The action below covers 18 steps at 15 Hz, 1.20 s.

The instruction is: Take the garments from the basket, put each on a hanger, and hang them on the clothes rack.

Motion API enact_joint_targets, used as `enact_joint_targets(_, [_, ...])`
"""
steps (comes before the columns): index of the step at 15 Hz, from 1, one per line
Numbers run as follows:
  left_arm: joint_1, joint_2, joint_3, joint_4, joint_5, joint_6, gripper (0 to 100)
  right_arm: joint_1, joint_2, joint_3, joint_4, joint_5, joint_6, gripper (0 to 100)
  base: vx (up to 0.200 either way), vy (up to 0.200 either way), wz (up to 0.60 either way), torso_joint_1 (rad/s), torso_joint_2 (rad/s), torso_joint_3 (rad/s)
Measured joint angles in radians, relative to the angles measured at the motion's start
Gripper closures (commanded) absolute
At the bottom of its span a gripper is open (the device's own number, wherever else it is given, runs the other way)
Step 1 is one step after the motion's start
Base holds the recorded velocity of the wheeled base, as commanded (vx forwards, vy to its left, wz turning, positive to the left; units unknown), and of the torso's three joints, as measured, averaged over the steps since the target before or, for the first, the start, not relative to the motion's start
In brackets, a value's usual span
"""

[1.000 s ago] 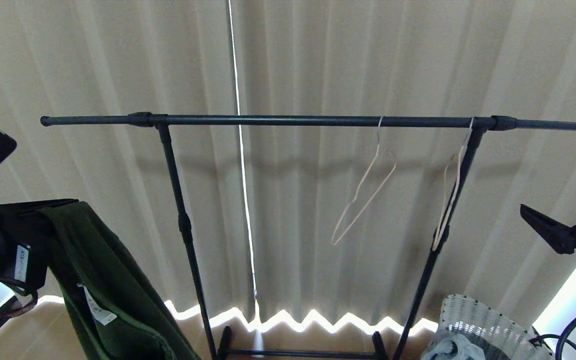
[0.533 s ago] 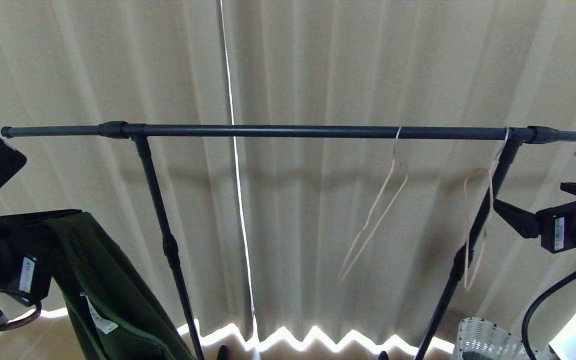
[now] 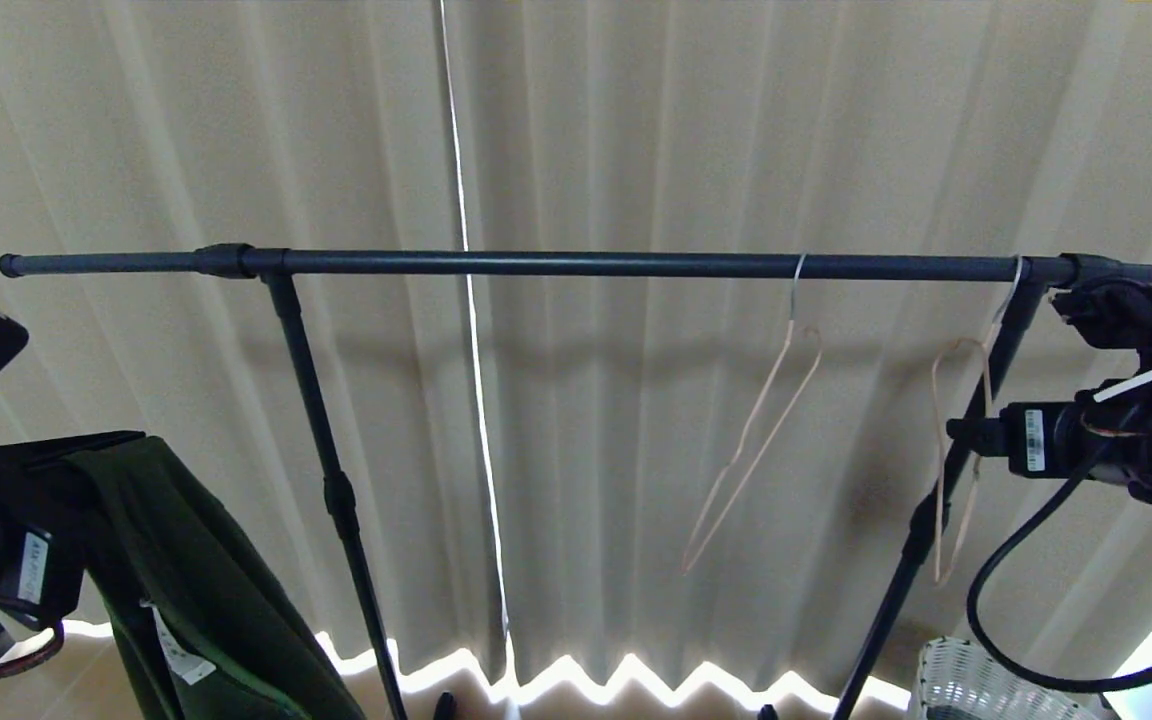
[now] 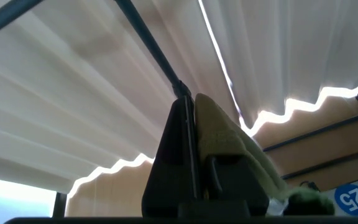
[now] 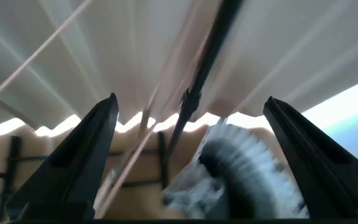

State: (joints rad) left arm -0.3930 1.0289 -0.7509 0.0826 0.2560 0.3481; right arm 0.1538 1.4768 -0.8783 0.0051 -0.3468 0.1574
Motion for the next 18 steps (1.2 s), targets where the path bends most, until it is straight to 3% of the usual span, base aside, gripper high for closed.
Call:
enact_joint_targets(9, [0.000,0.002,0.002,0.000,-0.001,0.000,100,0.000,0.121,-0.041,0.007,-0.076,0.074,0,0.000,0.000,0.00,0.000,0.00,0.000])
enact_joint_targets(13, [0.000,0.002,0.003,0.000,-0.001,0.000,100,0.003,0.142,-0.045,0.006,-0.122,0.076,0,0.000,0.000,0.00,0.000,0.00,0.000])
enact_joint_targets(18, [0.000,0.001,0.005,0.000,-0.001,0.000,100,0.004,0.143,-0.042,0.006,-0.126,0.076,0,0.000,0.000,0.00,0.000,0.00,0.000])
